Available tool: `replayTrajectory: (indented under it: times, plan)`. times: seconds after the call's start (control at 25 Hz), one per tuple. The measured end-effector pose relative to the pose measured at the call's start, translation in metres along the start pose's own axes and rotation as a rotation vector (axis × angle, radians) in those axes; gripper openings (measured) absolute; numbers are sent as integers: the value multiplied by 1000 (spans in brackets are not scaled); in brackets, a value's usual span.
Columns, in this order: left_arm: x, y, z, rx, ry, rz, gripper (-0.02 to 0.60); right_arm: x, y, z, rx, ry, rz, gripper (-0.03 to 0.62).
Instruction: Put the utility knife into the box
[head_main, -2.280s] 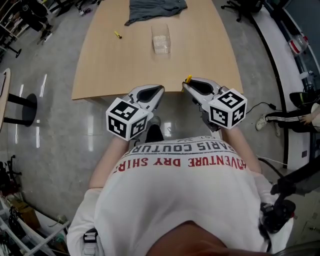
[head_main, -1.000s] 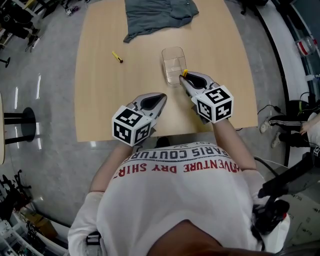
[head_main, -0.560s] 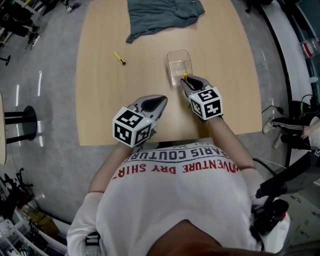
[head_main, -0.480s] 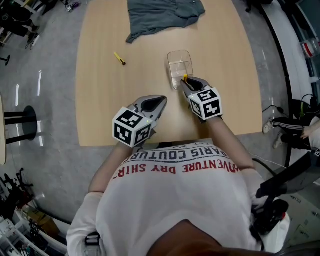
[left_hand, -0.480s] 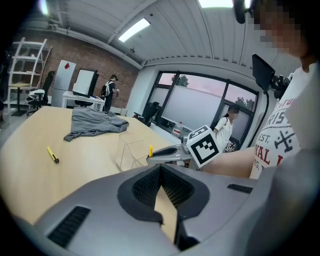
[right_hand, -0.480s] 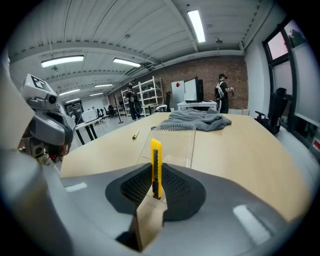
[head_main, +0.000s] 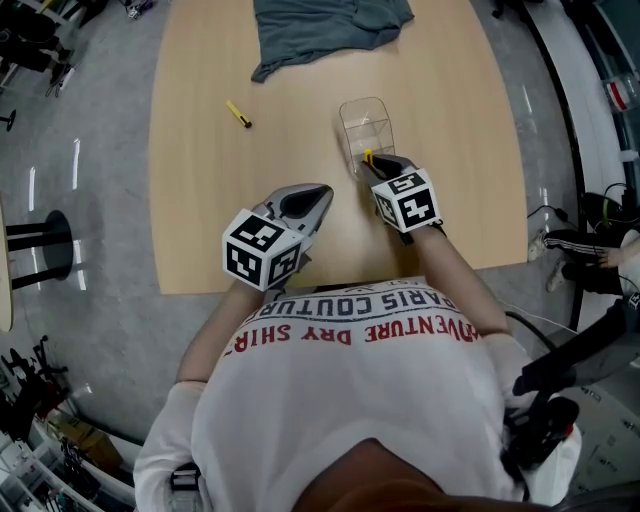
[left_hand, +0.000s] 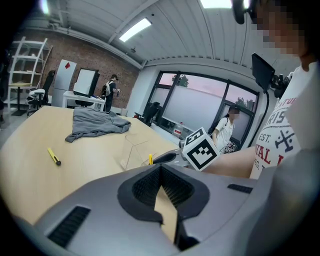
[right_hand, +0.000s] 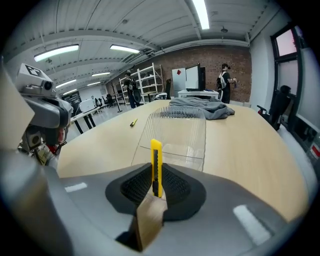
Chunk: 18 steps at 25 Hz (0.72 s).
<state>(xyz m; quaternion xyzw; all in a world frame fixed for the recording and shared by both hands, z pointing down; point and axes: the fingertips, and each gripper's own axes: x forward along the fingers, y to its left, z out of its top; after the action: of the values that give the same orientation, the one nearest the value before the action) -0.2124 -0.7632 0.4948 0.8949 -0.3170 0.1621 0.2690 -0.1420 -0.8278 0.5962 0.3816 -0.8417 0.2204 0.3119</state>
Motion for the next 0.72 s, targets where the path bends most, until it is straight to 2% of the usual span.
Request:
replayTrajectory:
  times: [0.48, 0.72]
  plan:
    - [-7, -15, 3, 21, -19, -7, 3, -11, 0, 0, -2, 10, -8, 57]
    - [-20, -48, 5, 47, -55, 11, 3, -60, 12, 12, -23, -94, -13, 57]
